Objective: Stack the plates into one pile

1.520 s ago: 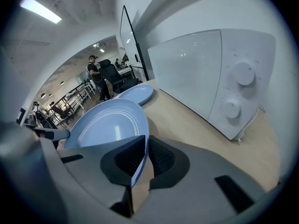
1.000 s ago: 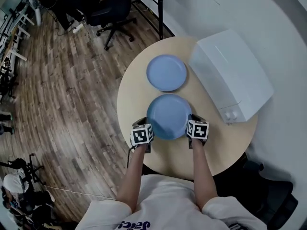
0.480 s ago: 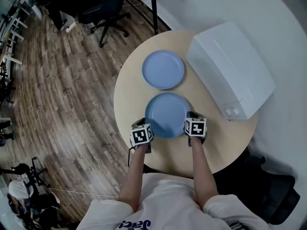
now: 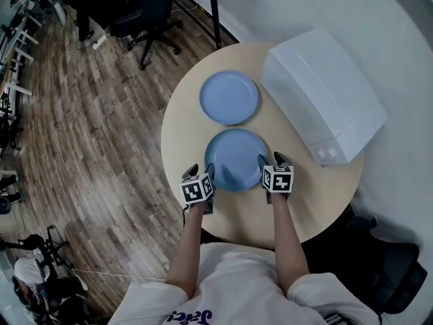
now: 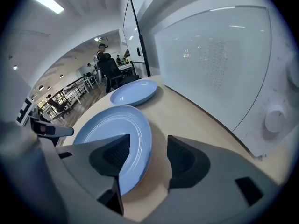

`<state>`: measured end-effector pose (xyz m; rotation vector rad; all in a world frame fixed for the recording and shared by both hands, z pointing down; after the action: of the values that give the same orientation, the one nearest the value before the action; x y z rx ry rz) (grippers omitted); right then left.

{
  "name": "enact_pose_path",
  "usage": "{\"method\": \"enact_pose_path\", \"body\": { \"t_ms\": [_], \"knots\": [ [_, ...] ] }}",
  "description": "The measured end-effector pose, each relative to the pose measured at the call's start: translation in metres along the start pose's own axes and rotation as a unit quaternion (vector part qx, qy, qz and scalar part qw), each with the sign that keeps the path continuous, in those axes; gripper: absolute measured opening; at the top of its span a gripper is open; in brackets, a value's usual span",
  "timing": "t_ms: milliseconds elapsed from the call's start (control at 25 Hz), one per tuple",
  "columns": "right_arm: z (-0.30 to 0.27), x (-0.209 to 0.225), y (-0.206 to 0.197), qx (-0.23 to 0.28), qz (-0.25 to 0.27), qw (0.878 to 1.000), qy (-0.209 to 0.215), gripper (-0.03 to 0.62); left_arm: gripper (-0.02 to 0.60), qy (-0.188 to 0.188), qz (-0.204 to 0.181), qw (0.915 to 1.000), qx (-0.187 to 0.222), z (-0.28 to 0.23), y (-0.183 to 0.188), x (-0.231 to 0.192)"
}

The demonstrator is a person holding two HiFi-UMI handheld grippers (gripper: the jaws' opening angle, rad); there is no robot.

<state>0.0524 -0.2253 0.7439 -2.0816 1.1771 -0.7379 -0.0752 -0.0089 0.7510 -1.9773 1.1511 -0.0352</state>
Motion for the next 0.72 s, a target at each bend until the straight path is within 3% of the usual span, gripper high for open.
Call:
{"method": "enact_pose_path", "body": {
  "t_ms": [320, 480, 720],
  "knots": [
    [-0.001, 0.003, -0.020, -0.020, -0.032, 0.999, 0.008, 0.241, 0.233, -0.012, 0.019, 0.9996, -0.016, -0.006, -0.015, -0.002],
    [-0.007, -0.001, -0.030, -0.032, -0.058, 0.998, 0.021, 0.241, 0.233, -0.024, 0.049, 0.9983, -0.022, -0.013, -0.019, -0.006],
    [-0.016, -0.004, -0.048, -0.029, -0.148, 0.988, 0.036, 0.241, 0.233, -0.055, 0.092, 0.9939, -0.023, -0.023, -0.025, -0.007]
  ]
}}
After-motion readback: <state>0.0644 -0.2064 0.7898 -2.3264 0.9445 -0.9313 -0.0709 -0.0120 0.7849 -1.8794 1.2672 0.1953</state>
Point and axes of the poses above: the fingertips, and each gripper's own axes: z backward along the fingers, x to its right, y out of its top, the point moved 2 cm from there along z, backward along the fingers, and after that the axes turned 11 degrees about x, right-handed, at the moved point
